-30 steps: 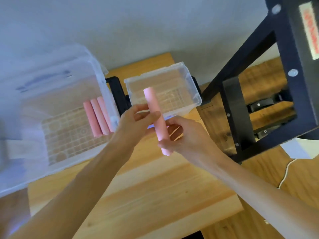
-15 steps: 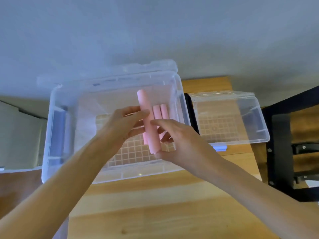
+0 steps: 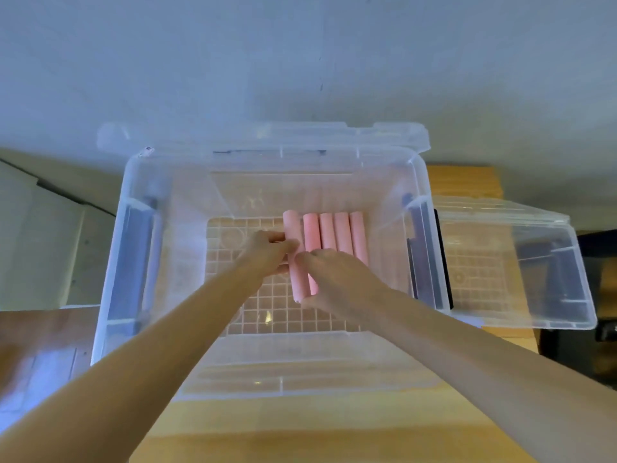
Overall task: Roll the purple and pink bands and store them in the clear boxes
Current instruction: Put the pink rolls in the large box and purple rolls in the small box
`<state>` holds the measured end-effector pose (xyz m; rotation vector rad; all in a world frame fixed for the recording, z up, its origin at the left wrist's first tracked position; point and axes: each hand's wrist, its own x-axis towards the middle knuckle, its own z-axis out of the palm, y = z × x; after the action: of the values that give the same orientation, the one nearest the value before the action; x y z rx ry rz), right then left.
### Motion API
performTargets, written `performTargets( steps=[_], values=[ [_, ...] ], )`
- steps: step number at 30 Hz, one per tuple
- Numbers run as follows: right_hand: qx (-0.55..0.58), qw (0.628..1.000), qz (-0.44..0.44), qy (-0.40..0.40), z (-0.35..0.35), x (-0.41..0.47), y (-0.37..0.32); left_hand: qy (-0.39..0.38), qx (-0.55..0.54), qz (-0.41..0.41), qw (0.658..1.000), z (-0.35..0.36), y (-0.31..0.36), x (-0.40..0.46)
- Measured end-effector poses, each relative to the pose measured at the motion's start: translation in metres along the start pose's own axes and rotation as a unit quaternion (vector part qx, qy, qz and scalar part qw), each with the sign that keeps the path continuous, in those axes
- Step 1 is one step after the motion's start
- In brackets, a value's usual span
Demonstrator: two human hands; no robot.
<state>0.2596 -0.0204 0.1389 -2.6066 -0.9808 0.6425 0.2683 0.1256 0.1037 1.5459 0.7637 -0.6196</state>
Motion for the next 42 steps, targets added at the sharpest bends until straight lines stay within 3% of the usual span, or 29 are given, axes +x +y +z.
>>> performTargets(
  steps=[6,10,22,33,42],
  values=[
    [-0.11,0.993,0.04,0.008,0.035,0.022,0.01,0.027,-0.004,-0.014,1.0,0.01,-0.015,0.034],
    [-0.173,0.981,0.078,0.036,0.056,0.028,0.016,0.059,0.05,0.008,0.997,0.019,-0.021,0.046],
    [-0.159,0.98,0.107,0.055,0.079,0.029,0.024,0.12,0.219,0.066,0.966,0.02,-0.029,0.057],
    [-0.091,0.99,0.103,0.045,0.06,0.025,0.022,0.1,0.175,0.044,0.978,0.012,-0.03,0.051],
    [0.036,0.987,0.156,0.016,0.008,0.002,0.019,0.077,0.195,0.075,0.975,-0.01,-0.003,0.006]
  ],
)
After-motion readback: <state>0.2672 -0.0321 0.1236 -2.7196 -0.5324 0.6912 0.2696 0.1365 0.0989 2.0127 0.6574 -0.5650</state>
